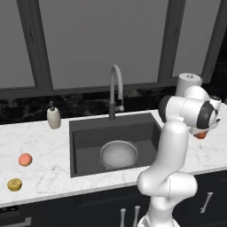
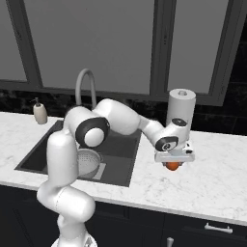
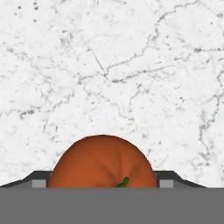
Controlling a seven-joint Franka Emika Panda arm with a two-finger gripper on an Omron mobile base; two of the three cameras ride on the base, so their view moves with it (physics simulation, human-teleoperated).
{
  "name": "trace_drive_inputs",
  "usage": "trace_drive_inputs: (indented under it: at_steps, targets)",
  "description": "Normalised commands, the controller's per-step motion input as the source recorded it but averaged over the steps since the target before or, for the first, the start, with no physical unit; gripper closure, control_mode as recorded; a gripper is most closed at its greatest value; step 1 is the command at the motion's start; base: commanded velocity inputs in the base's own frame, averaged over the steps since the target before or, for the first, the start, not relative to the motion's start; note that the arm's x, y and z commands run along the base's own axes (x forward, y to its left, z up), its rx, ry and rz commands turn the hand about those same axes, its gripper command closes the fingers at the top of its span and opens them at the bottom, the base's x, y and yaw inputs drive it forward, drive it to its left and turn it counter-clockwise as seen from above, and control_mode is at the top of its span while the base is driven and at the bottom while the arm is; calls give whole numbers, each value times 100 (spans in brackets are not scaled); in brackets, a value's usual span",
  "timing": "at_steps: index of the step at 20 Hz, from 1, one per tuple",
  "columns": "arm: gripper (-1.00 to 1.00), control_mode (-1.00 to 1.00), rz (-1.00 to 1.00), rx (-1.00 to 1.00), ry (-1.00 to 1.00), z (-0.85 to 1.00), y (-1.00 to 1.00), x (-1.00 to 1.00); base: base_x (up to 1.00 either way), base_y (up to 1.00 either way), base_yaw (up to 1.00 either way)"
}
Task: Put the colander in the sink, put the orange, peach, kiwi in the colander, and turn on the sink faucet and pour water over the colander.
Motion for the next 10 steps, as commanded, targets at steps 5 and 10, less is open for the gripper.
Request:
trace_drive_inputs:
  at_steps: [5, 10]
  targets:
    - [100, -100, 0, 15, -4, 22, 96, -14, 0, 0, 0]
    - [100, -100, 0, 11, -7, 34, 100, -11, 0, 0, 0]
